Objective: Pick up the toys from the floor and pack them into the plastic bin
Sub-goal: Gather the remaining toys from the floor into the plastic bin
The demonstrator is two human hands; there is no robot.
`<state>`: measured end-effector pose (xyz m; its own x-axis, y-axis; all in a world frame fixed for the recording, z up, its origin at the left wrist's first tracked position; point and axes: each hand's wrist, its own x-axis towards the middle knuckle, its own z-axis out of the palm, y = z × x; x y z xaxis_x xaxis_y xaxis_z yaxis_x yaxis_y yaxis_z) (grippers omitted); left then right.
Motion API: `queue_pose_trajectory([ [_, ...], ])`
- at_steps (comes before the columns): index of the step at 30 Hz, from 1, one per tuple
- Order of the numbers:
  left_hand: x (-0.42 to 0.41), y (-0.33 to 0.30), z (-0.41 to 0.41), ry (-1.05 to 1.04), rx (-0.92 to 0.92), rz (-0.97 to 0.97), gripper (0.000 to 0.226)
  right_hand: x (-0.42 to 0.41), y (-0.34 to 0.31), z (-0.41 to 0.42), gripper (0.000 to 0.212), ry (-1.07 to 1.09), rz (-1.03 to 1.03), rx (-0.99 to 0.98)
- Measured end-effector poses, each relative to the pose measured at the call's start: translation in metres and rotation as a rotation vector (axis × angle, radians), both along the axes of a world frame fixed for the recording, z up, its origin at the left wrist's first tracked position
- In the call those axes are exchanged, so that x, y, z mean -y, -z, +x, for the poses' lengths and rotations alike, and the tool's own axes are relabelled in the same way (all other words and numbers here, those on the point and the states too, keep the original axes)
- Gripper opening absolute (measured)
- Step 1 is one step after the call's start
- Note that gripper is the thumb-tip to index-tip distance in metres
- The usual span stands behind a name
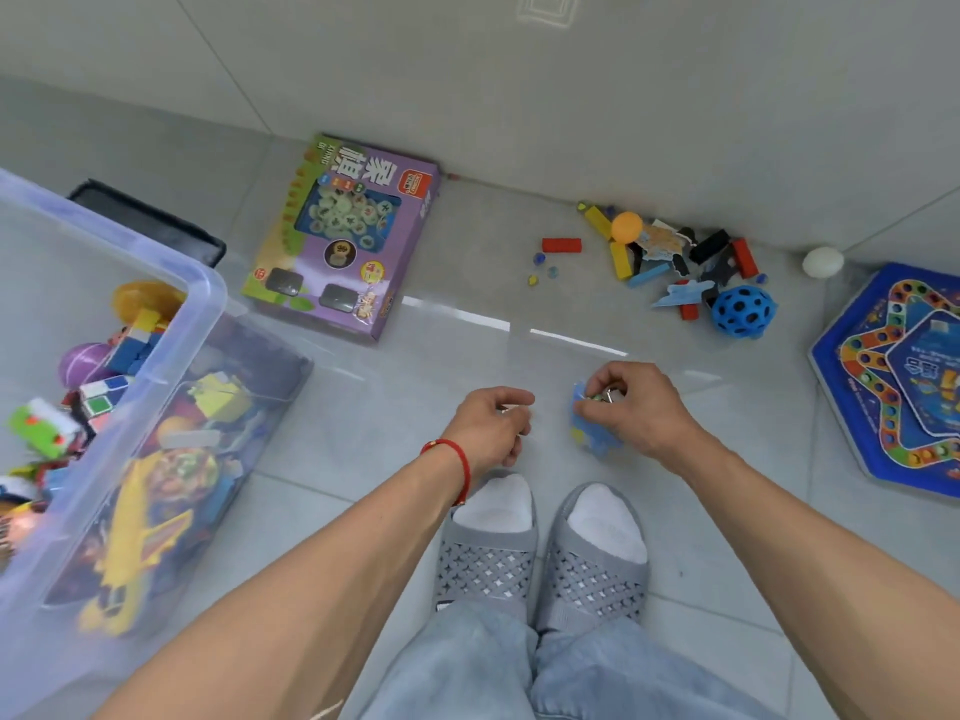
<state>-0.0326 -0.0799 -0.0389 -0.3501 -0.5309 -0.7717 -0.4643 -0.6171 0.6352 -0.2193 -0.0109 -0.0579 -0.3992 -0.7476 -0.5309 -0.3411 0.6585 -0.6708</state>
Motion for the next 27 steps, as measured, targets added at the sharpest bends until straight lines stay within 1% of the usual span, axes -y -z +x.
queue_pose_trajectory([
  [3, -0.005, -0.001, 0.0, 0.138, -0.019, 0.028, 0.049, 0.002, -0.022, 0.014, 0.013, 0.031, -0.029, 0.142],
  [4, -0.007, -0.005, 0.001, 0.175, -0.054, 0.038, 0.05, 0.003, -0.032, 0.018, 0.014, 0.023, -0.029, 0.216],
  [5, -0.009, -0.01, 0.003, 0.199, -0.104, 0.035, 0.043, 0.005, -0.044, 0.021, 0.014, 0.014, -0.028, 0.297],
  [7, -0.013, -0.028, 0.011, 0.197, -0.198, -0.005, 0.023, 0.01, -0.07, 0.028, 0.015, -0.008, -0.017, 0.44],
  [9, -0.015, -0.053, 0.025, 0.157, -0.24, -0.041, 0.016, 0.017, -0.099, 0.036, 0.012, -0.07, 0.011, 0.524],
  [11, -0.015, -0.081, 0.046, 0.14, -0.239, -0.079, 0.02, 0.029, -0.131, 0.048, 0.008, -0.198, 0.057, 0.518],
  [13, -0.016, -0.109, 0.075, 0.116, -0.249, -0.103, 0.025, 0.044, -0.167, 0.069, 0.004, -0.373, 0.099, 0.41],
  [14, -0.015, -0.123, 0.091, 0.094, -0.265, -0.118, 0.023, 0.053, -0.187, 0.081, 0.009, -0.457, 0.089, 0.343],
  [16, -0.012, -0.149, 0.126, -0.039, -0.298, -0.16, 0.014, 0.072, -0.226, 0.109, 0.015, -0.553, 0.031, 0.242],
  [17, -0.009, -0.162, 0.147, -0.159, -0.315, -0.182, 0.013, 0.081, -0.244, 0.123, 0.014, -0.583, -0.007, 0.231],
  [19, 0.002, -0.184, 0.191, -0.429, -0.326, -0.212, 0.012, 0.101, -0.275, 0.151, 0.012, -0.605, -0.056, 0.277],
  [21, 0.015, -0.202, 0.239, -0.664, -0.302, -0.18, 0.008, 0.124, -0.291, 0.178, 0.011, -0.492, -0.015, 0.375],
  [23, 0.027, -0.218, 0.278, -0.838, -0.316, -0.086, 0.006, 0.146, -0.298, 0.209, 0.016, -0.366, 0.085, 0.491],
  [25, 0.037, -0.23, 0.305, -0.948, -0.349, -0.011, 0.01, 0.162, -0.3, 0.245, 0.018, -0.263, 0.139, 0.583],
  [27, 0.044, -0.237, 0.317, -1.004, -0.329, 0.006, 0.018, 0.169, -0.303, 0.275, 0.026, -0.164, 0.093, 0.624],
])
